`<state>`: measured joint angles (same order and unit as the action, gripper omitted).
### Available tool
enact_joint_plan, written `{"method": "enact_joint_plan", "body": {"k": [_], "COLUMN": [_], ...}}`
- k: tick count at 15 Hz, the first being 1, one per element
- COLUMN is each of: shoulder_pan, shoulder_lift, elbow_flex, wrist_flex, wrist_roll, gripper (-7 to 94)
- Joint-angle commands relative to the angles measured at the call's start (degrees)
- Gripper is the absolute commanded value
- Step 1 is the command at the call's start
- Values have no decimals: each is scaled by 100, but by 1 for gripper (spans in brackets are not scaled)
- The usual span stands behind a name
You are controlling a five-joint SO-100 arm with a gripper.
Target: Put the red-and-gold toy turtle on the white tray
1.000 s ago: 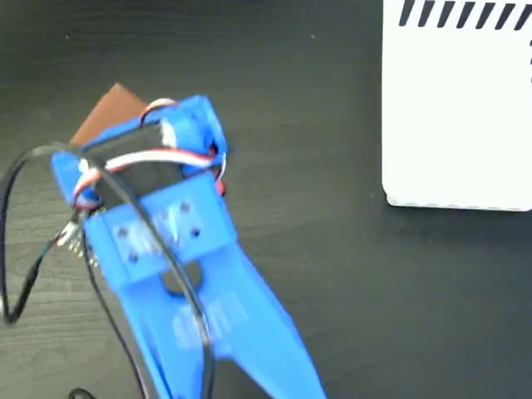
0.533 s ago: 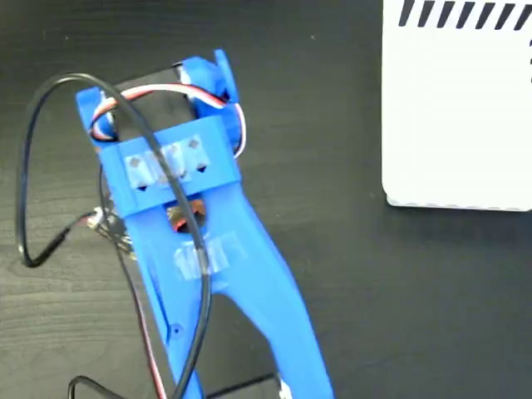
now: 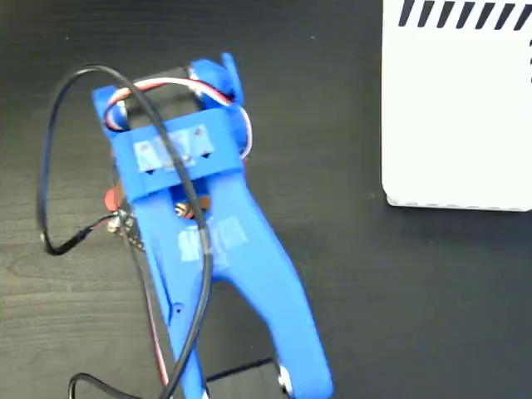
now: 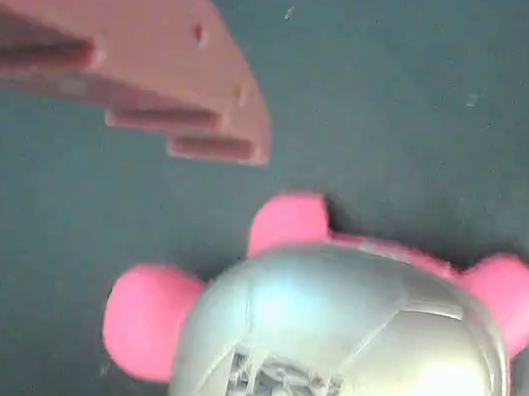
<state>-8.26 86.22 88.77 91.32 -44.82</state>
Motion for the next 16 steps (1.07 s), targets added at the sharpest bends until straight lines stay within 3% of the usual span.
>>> {"method": "enact_joint_plan", "body": {"k": [1,16], "shoulder_pan": [-88,-9], "shoulder_lift": [-18,-589], "elbow_flex": [9,932], "wrist_flex": [-70,-1187], "wrist_roll": [-70,-229], "gripper": [62,62]}}
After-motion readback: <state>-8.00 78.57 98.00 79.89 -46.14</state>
